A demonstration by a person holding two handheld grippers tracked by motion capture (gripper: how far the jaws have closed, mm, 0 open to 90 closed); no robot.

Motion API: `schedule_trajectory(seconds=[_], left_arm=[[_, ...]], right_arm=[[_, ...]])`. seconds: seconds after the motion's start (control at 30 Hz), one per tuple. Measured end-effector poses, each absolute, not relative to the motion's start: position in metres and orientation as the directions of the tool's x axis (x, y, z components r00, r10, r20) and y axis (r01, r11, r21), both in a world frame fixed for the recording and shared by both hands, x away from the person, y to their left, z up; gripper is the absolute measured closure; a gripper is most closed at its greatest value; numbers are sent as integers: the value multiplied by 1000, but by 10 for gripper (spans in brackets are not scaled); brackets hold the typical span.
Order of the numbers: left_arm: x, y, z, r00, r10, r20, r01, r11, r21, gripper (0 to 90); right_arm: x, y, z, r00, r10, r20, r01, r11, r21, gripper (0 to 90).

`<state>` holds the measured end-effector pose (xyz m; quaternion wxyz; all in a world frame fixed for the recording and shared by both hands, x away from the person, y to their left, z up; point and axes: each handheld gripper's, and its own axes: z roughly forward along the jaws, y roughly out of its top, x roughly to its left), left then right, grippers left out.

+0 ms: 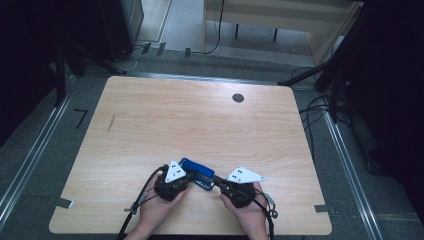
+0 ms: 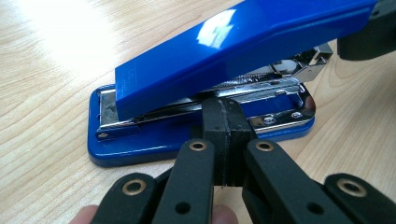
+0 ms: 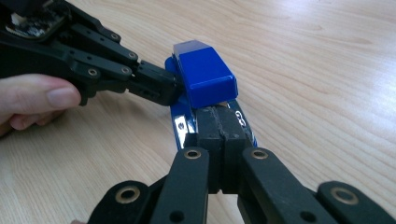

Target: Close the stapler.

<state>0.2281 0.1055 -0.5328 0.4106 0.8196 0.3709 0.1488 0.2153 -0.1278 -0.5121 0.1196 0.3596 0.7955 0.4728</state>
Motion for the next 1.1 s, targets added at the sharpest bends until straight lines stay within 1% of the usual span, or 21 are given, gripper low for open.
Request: schedule_trajectory(seconds=[0.63,1.1], left_arm=[[227,105,-533,681,730,-49,479,-395,784,900],[226,103,-533,685,728,-34,467,-403,787,900]], right_arm=[[220,-120,-493,-725,675,138,417,269,868,900],[222,-114,-484,-734,669,118,399,284,872,900]])
